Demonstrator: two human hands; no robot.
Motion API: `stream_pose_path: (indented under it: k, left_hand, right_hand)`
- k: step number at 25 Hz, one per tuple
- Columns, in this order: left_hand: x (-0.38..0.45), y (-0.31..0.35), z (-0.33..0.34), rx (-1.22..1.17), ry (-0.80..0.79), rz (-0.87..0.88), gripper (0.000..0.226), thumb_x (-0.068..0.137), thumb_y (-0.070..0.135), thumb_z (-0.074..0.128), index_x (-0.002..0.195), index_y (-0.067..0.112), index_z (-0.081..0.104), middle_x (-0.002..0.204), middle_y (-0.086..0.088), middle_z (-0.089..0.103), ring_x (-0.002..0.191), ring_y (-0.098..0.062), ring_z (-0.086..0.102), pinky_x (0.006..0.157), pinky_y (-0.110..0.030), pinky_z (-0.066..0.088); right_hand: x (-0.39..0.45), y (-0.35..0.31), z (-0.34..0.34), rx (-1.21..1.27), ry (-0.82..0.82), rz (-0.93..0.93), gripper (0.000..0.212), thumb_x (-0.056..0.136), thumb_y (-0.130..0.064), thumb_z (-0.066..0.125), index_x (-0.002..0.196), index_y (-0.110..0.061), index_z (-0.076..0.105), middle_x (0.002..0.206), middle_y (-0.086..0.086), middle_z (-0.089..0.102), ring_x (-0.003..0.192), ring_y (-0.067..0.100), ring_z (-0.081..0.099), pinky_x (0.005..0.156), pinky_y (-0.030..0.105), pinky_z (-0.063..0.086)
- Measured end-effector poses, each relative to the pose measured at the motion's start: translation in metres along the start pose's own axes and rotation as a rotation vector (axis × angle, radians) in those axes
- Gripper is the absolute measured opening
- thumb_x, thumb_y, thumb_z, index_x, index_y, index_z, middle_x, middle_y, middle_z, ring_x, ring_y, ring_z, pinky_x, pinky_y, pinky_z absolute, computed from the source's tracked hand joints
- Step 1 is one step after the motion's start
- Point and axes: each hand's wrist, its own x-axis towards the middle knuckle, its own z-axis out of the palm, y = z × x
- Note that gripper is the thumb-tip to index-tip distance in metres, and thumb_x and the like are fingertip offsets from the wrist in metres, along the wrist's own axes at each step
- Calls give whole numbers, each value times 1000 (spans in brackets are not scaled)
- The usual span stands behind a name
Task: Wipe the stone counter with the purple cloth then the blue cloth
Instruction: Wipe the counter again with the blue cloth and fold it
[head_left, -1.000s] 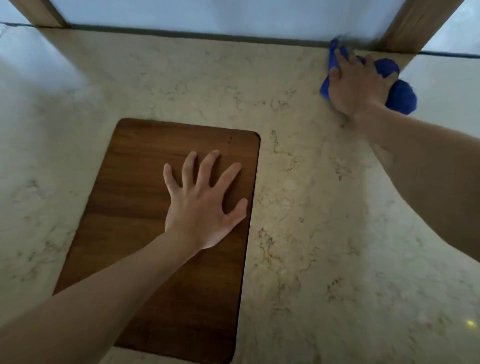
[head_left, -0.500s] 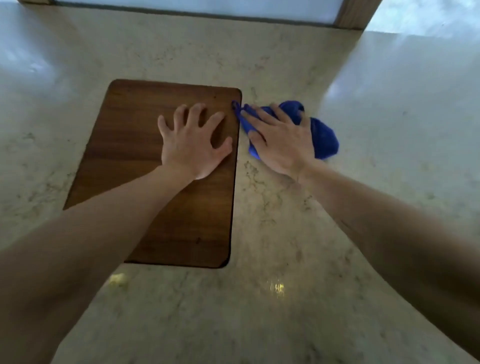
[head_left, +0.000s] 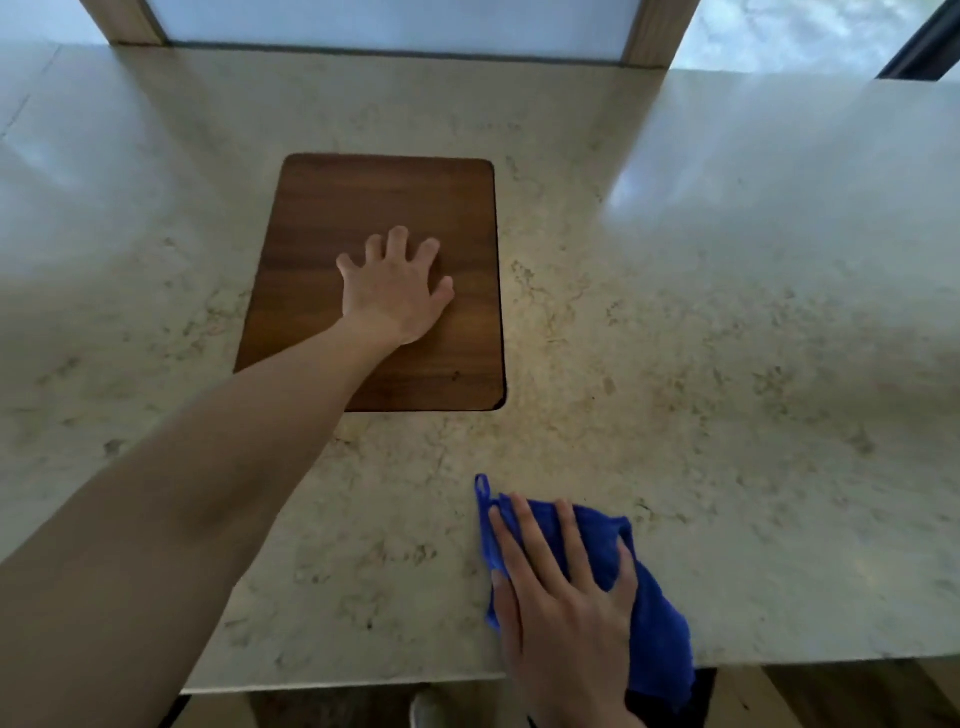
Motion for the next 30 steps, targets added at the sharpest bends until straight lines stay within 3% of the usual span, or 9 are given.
stream_pose_path:
  k: [4, 7, 12, 17, 21, 25, 30]
  left_hand:
    - [44, -12, 0, -61, 16, -10, 57, 98, 60, 29, 149, 34, 26, 159, -11, 22, 145, -40, 20, 108, -69, 27]
    - [67, -20, 7, -91, 36, -30, 58, 96, 62, 28, 148, 37, 27, 158, -9, 22, 146, -37, 17, 111, -71, 17]
    - [70, -23, 20, -91, 92, -68, 56, 92, 65, 28, 144, 44, 27, 155, -2, 24, 146, -30, 17, 114, -68, 14]
    - [72, -24, 19, -78, 63, -79, 63, 89, 68, 23, 146, 43, 28, 156, 0, 22, 149, -30, 13, 116, -67, 11]
    - [74, -26, 21, -84, 59, -75, 63, 90, 67, 26, 146, 40, 32, 156, -3, 24, 148, -31, 14, 115, -68, 11]
    - [76, -24, 18, -78, 52, -88, 63, 88, 67, 25, 146, 42, 31, 155, -2, 23, 147, -31, 14, 116, -68, 11]
    - [73, -24, 13, -90, 50, -102, 59, 91, 65, 31, 145, 43, 29, 154, -1, 22, 146, -32, 15, 116, -67, 11]
  right_hand:
    - [41, -14, -1, 56, 8, -19, 49, 95, -44, 42, 144, -41, 46, 153, -17, 41, 140, 23, 42, 105, 68, 25]
    - [152, -2, -5, 56, -5, 70, 49, 101, -44, 32, 150, -40, 36, 157, -17, 35, 146, 23, 32, 108, 68, 20]
    - [342, 23, -15, 67, -24, 24, 51, 104, -44, 16, 155, -40, 18, 163, -17, 18, 152, 22, 10, 111, 68, 6]
    - [547, 53, -36, 78, -21, -38, 52, 104, -38, 18, 156, -33, 17, 164, -12, 20, 151, 27, 12, 108, 71, 14]
    - [652, 101, -49, 42, -43, -36, 53, 104, -36, 16, 157, -33, 17, 163, -8, 24, 149, 29, 16, 108, 71, 15]
    - [666, 127, -53, 21, -25, -11, 53, 103, -37, 16, 156, -33, 21, 159, 0, 33, 147, 30, 22, 111, 69, 13]
    - [525, 109, -46, 40, -60, -201, 53, 100, -46, 15, 153, -46, 18, 162, -14, 25, 148, 22, 20, 109, 67, 14]
